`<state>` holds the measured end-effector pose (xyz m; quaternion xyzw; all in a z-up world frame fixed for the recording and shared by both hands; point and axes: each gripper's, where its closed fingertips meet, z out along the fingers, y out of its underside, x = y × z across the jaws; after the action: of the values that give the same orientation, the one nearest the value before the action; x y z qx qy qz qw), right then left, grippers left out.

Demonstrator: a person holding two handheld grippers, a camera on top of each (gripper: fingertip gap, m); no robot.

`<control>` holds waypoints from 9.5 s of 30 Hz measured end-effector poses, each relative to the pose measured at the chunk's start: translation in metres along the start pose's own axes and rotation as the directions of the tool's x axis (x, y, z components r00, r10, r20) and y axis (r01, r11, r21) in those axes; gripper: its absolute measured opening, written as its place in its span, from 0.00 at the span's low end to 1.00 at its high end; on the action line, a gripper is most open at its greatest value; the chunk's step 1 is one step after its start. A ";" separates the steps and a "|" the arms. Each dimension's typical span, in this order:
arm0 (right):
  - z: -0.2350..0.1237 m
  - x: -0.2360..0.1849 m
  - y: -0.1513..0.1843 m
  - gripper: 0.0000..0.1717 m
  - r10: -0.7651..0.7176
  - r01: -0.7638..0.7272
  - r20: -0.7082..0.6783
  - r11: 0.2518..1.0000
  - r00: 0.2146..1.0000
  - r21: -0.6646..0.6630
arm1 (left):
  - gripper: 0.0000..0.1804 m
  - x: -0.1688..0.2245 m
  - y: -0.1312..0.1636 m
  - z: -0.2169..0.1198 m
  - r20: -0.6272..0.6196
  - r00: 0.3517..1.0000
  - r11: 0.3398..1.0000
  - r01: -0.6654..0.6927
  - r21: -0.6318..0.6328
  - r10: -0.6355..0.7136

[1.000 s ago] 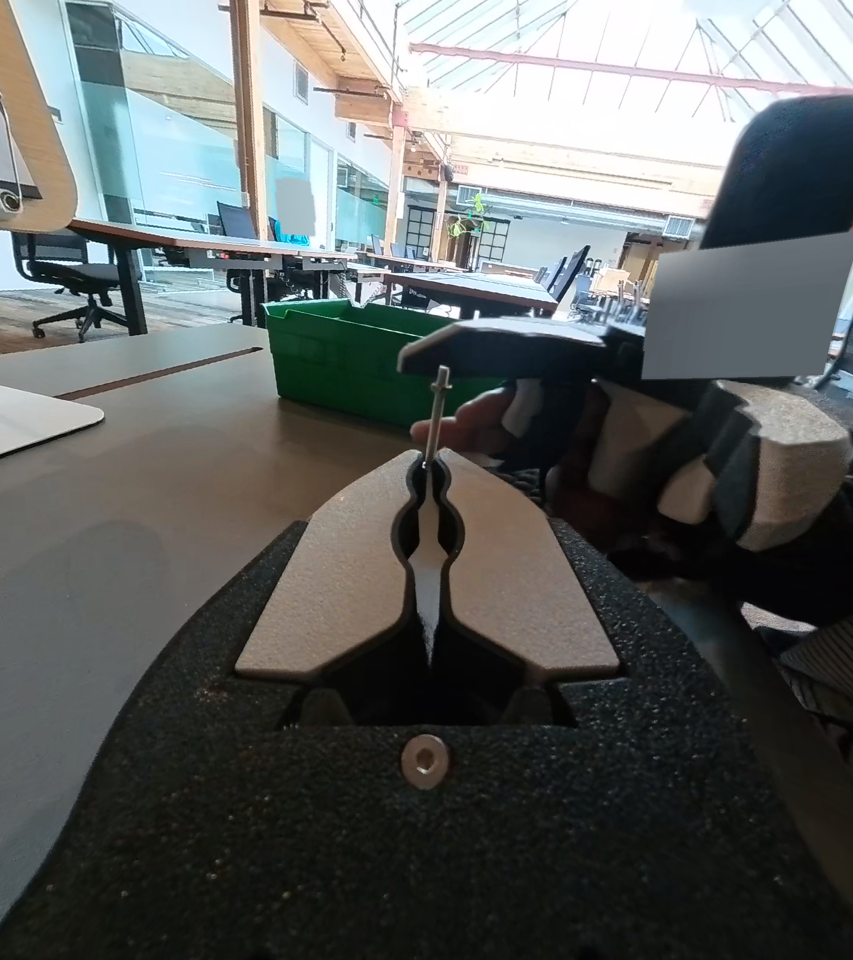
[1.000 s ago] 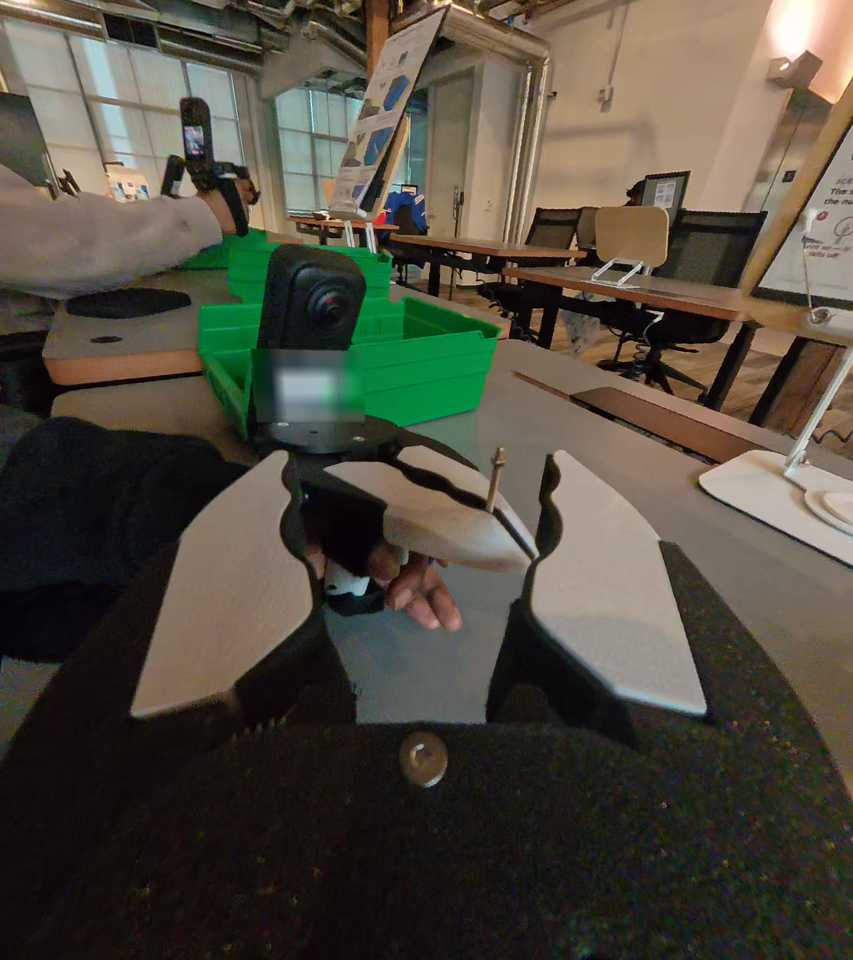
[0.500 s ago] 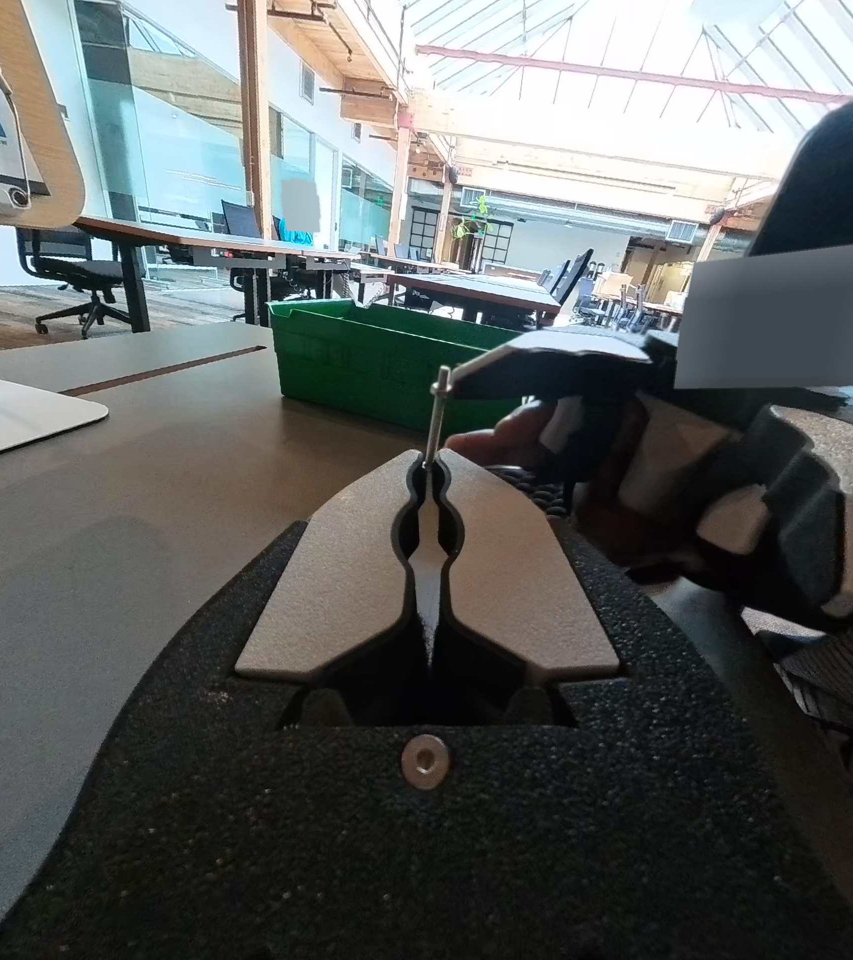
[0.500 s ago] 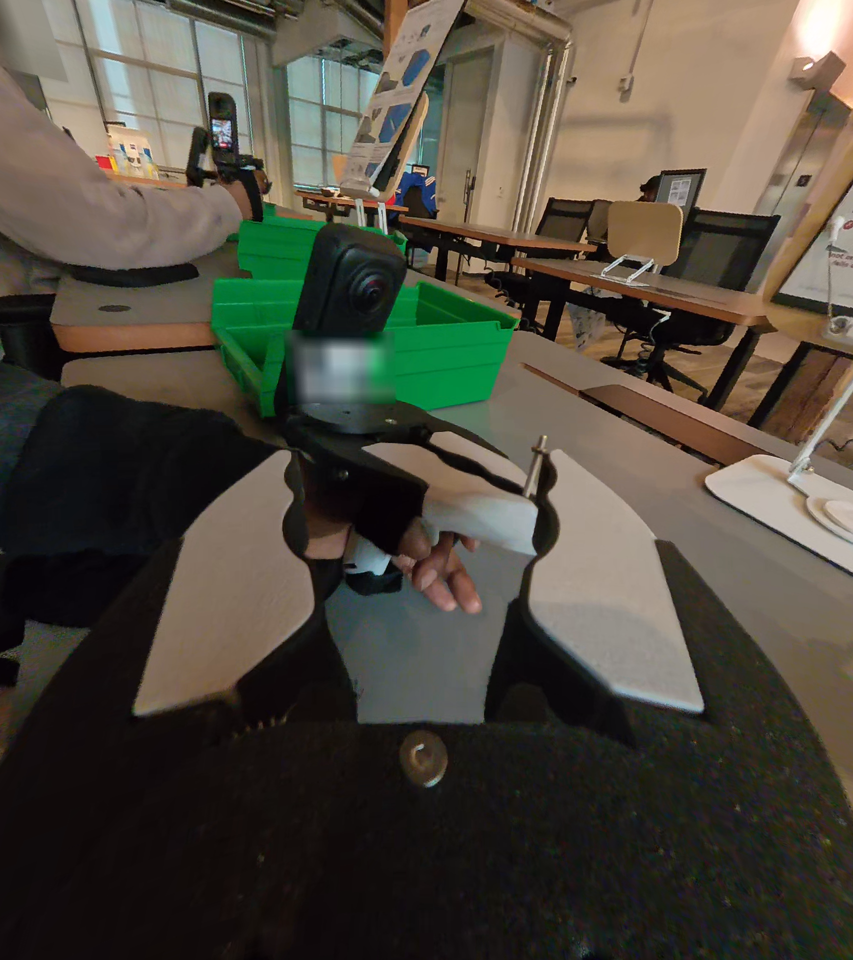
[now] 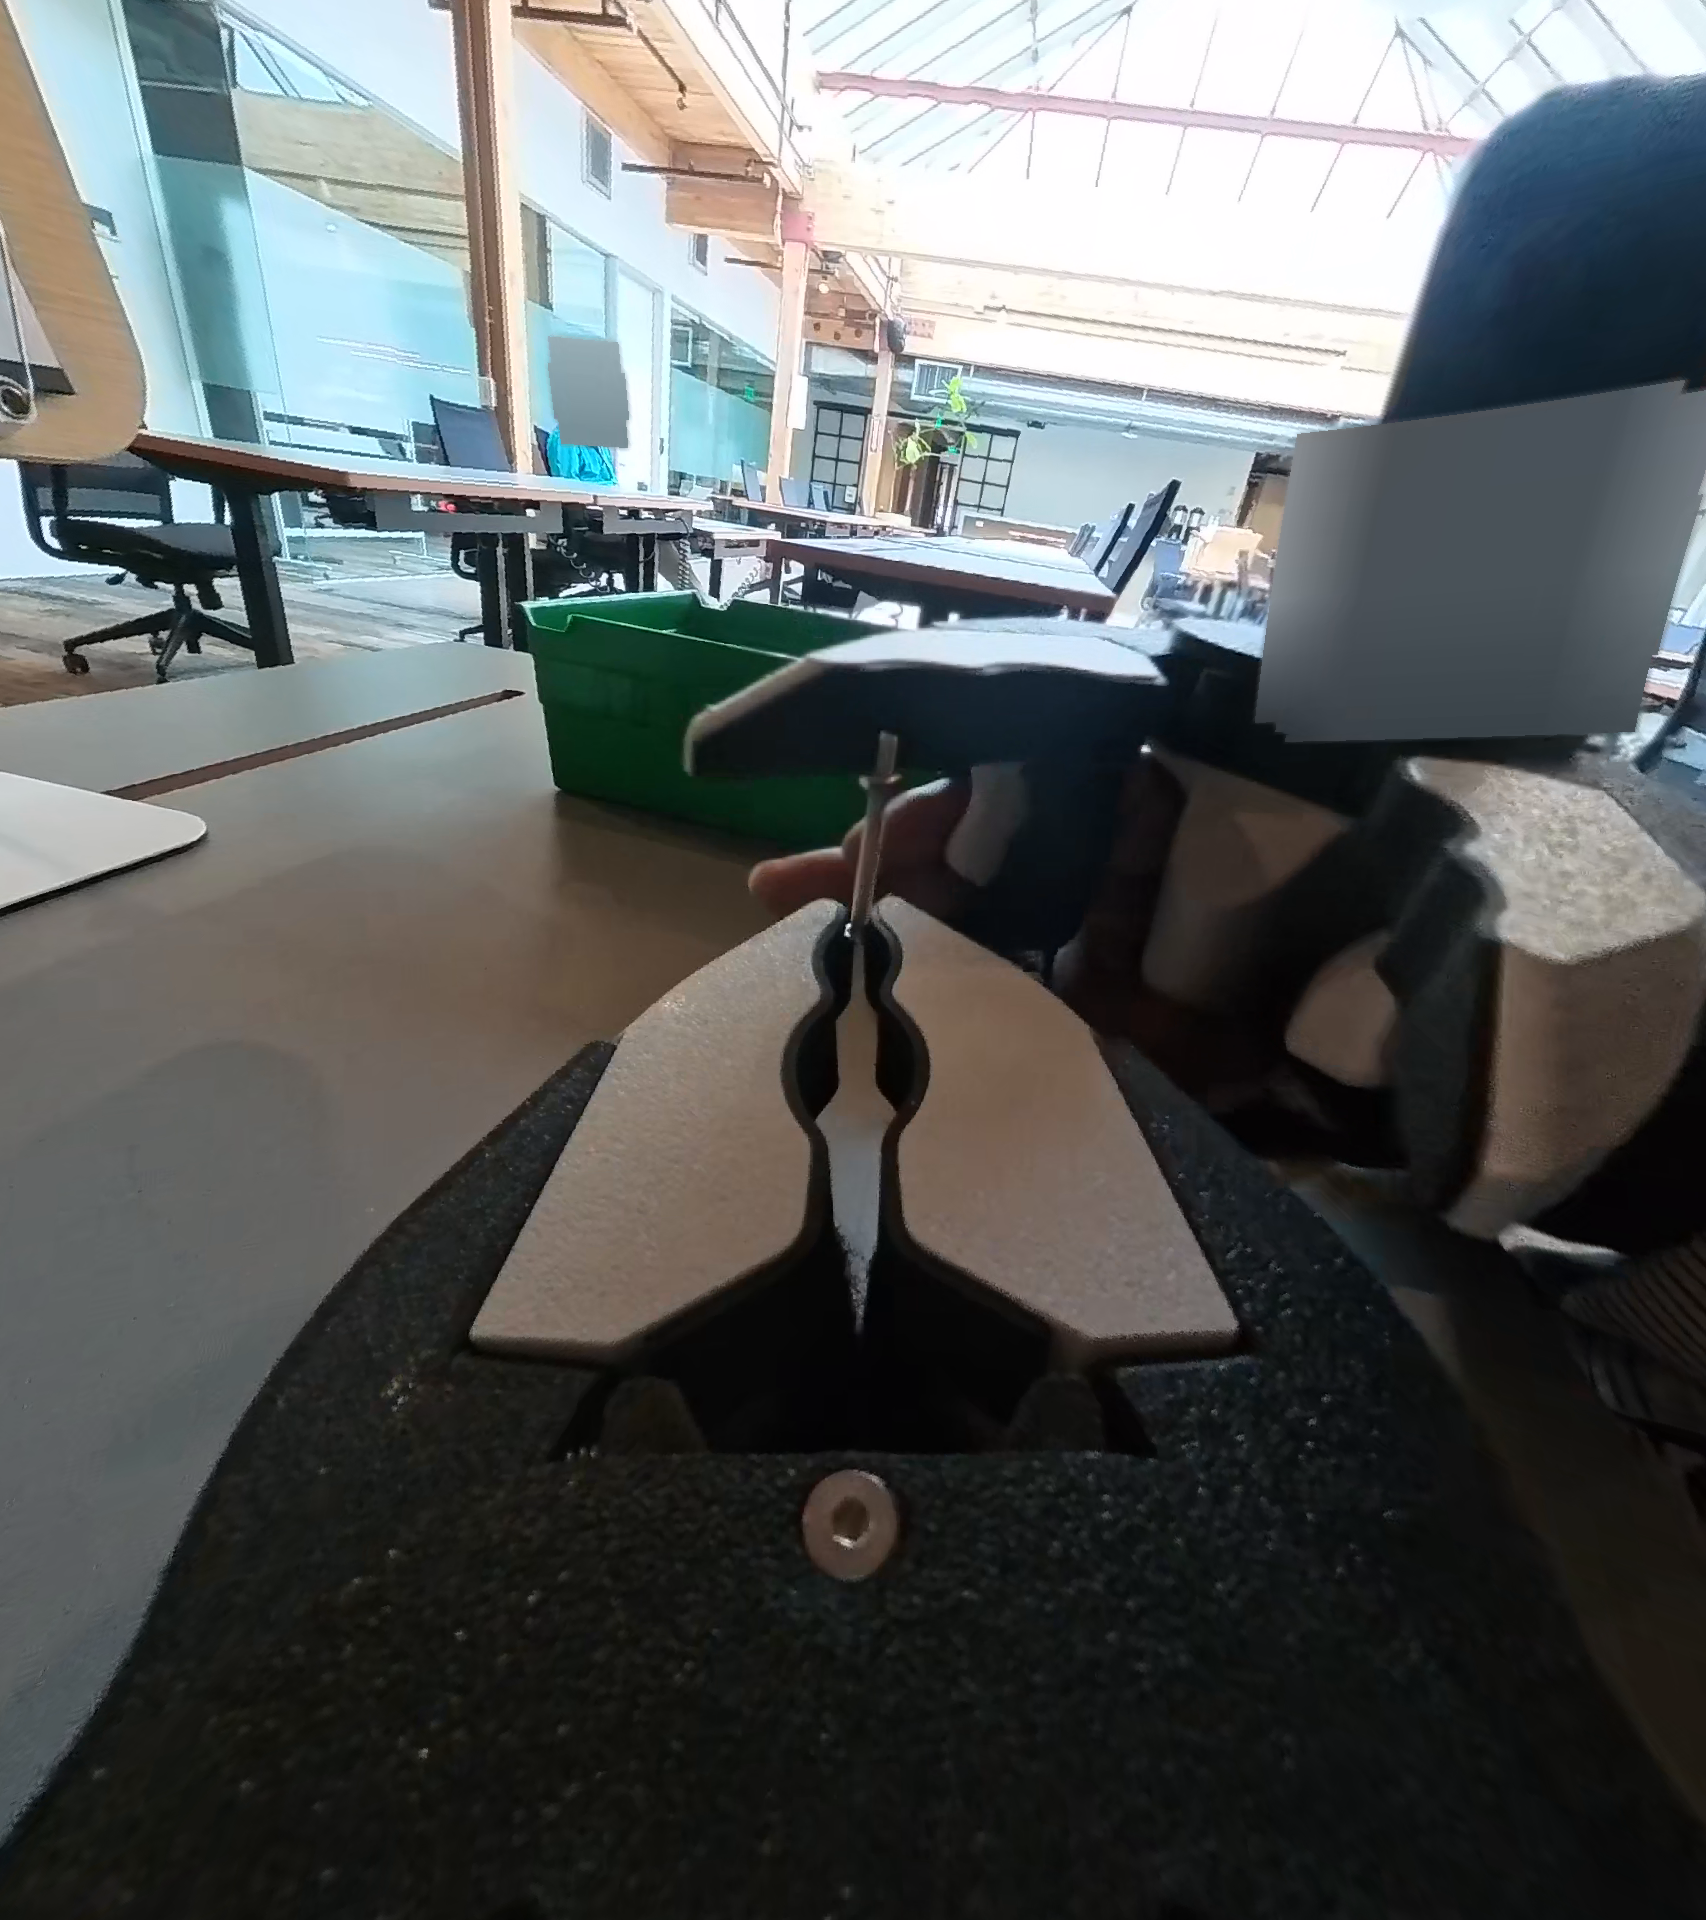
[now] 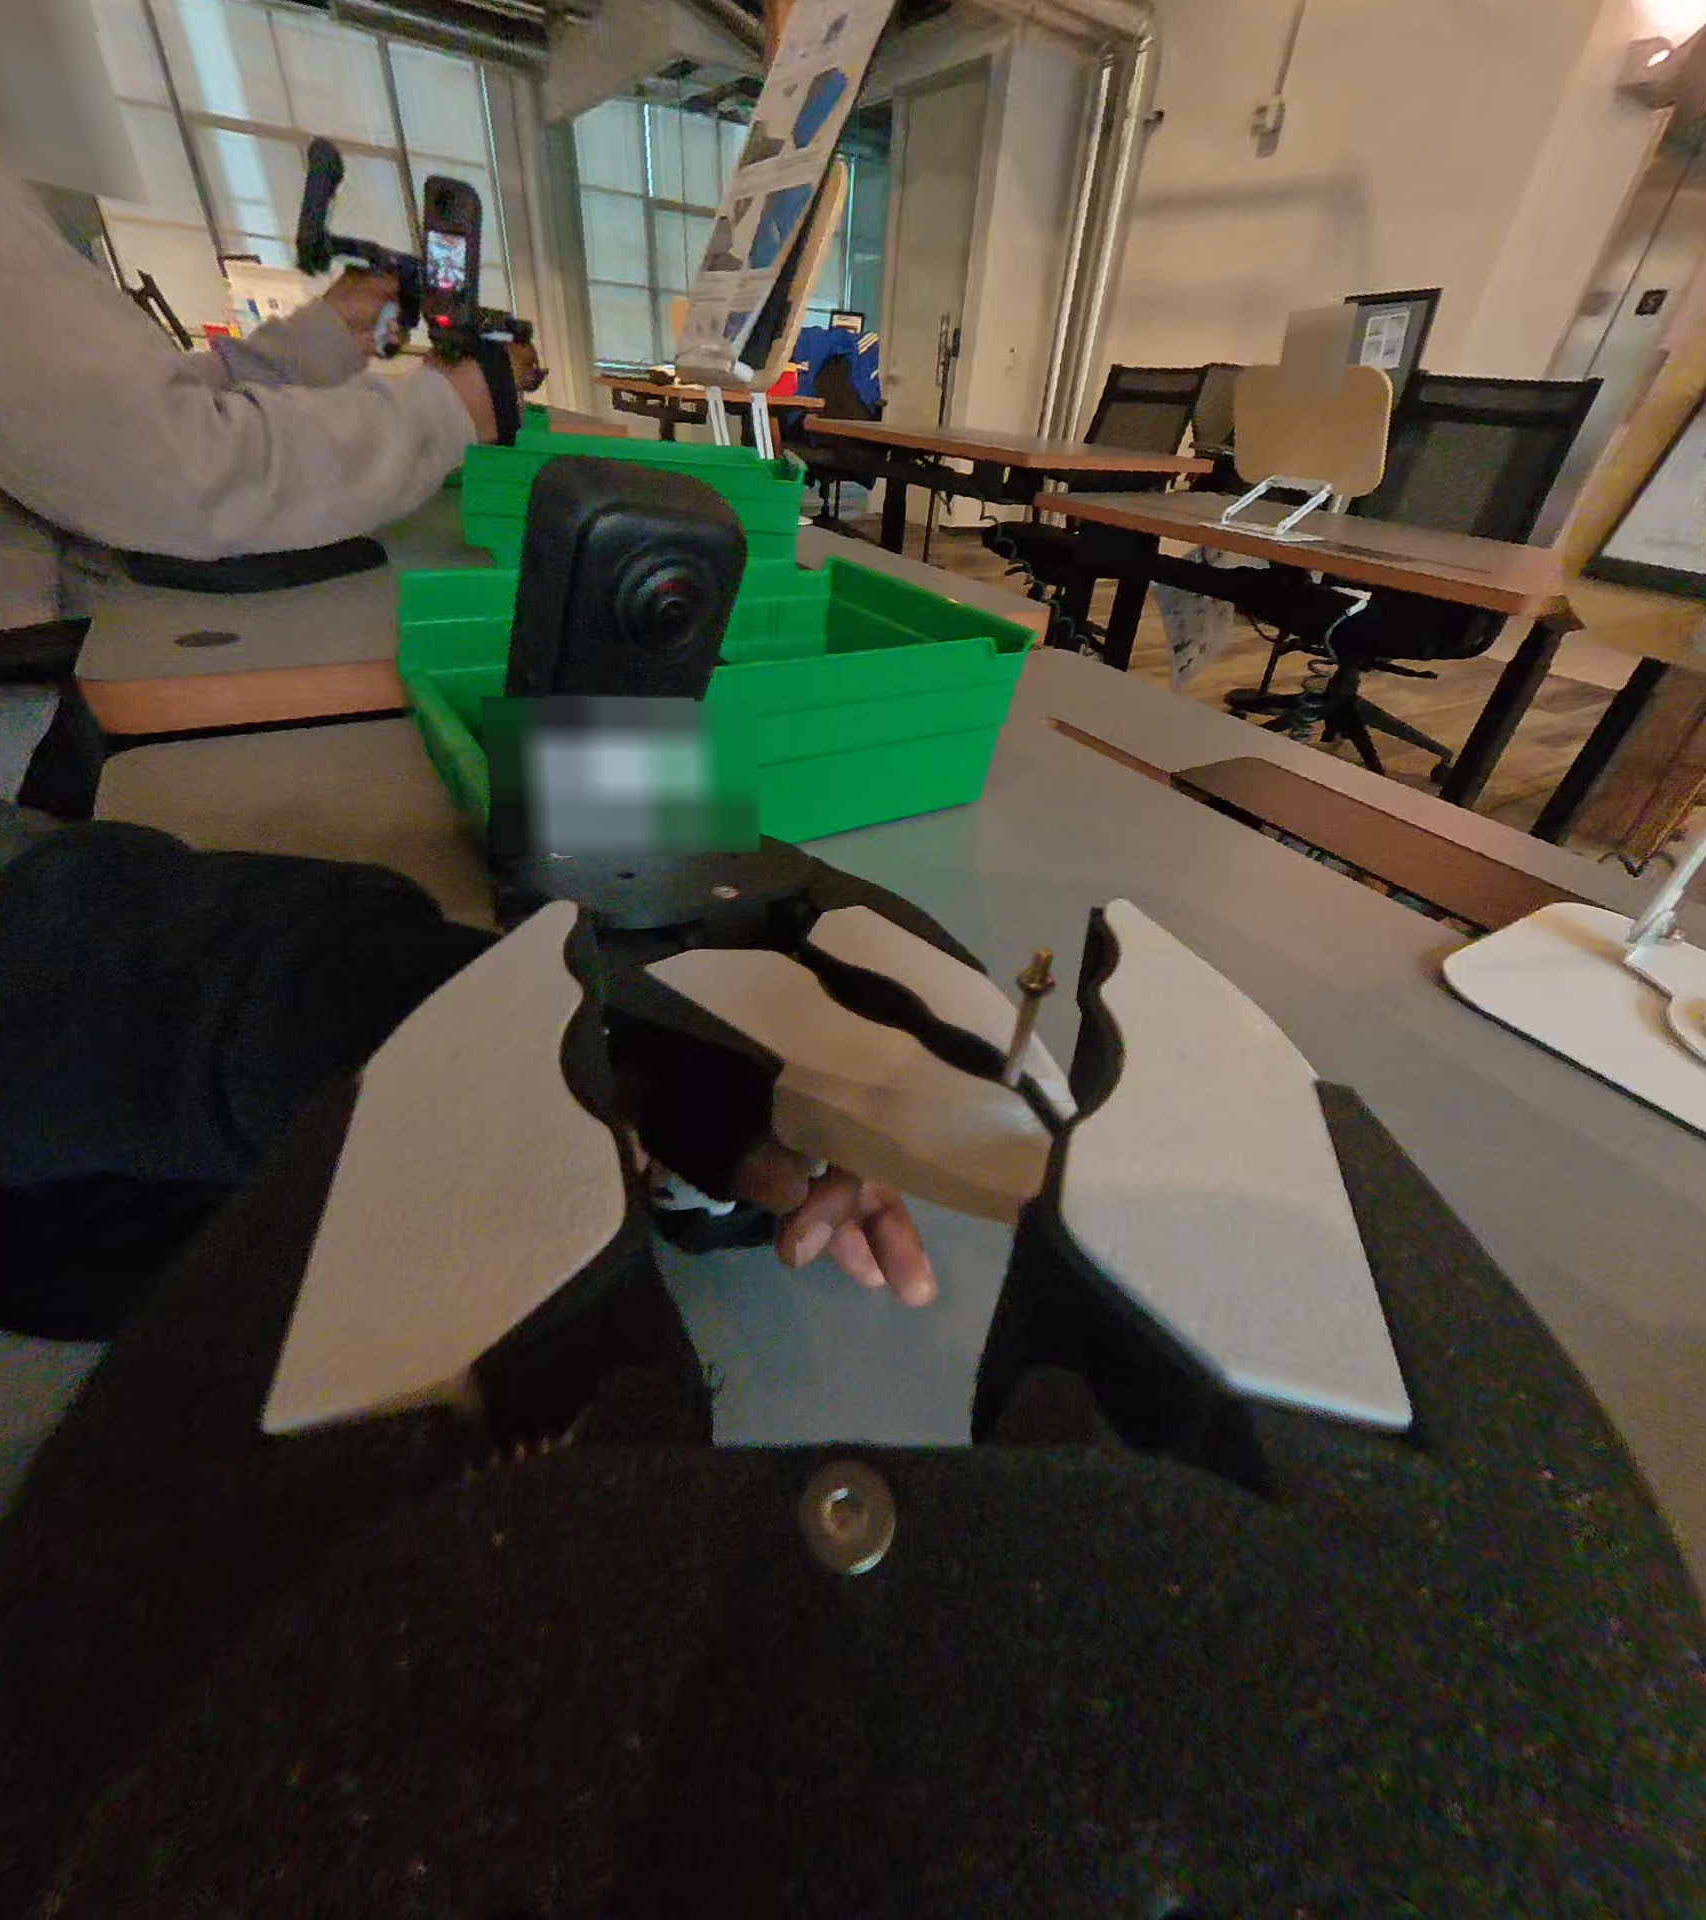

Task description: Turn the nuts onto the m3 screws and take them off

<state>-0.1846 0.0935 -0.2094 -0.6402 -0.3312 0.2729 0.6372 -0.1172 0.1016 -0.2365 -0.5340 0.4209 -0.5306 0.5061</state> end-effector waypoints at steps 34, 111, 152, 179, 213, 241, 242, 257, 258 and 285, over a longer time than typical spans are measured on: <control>-0.034 -0.009 0.004 0.46 -0.056 0.056 -0.075 0.998 0.996 -0.011 | 0.00 -0.002 -0.001 -0.001 0.008 1.000 1.000 0.006 0.005 -0.006; -0.015 0.034 0.011 0.00 -0.020 -0.002 -0.239 0.996 0.971 -0.092 | 0.01 -0.003 -0.002 -0.001 0.033 0.999 0.999 -0.032 0.014 0.032; -0.300 0.318 0.079 0.01 -0.063 -0.631 -0.667 0.270 0.742 -0.727 | 0.56 -0.003 -0.002 0.003 0.083 0.989 0.992 -0.126 0.011 0.125; -0.328 0.376 0.173 0.01 -0.121 -0.741 -0.749 0.113 0.651 -0.662 | 0.56 -0.002 -0.001 0.004 0.082 0.987 0.990 -0.140 0.001 0.139; -0.276 0.153 -0.023 0.58 -0.073 -0.131 -0.716 0.965 0.694 -0.226 | 0.51 0.005 -0.085 -0.184 0.747 0.546 0.925 -0.233 -0.299 0.379; -0.274 0.161 0.061 0.38 -0.328 -0.102 -0.792 0.894 0.515 -0.437 | 0.20 -0.062 0.002 -0.275 0.859 0.257 0.874 0.090 -0.478 0.443; -0.274 0.162 0.061 0.34 -0.328 -0.106 -0.796 0.894 0.509 -0.436 | 0.17 -0.063 0.002 -0.274 0.855 0.257 0.869 0.092 -0.486 0.451; -0.258 0.167 0.060 0.03 -0.366 -0.050 -0.750 0.882 0.551 -0.468 | 0.03 -0.069 0.000 -0.255 0.833 0.303 0.855 0.098 -0.510 0.462; -0.254 0.165 0.060 0.03 -0.371 -0.043 -0.744 0.881 0.556 -0.471 | 0.03 -0.068 0.000 -0.252 0.831 0.312 0.855 0.097 -0.510 0.461; -0.159 0.136 0.052 0.04 -0.356 0.153 -0.553 0.913 0.753 -0.378 | 0.05 -0.054 0.019 -0.084 0.742 0.484 0.824 0.073 -0.561 0.463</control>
<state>0.0280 0.0995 -0.2456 -0.7332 -0.2310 -0.0946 0.6325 -0.2029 0.1443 -0.2694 -0.7856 0.3020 0.0044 0.5401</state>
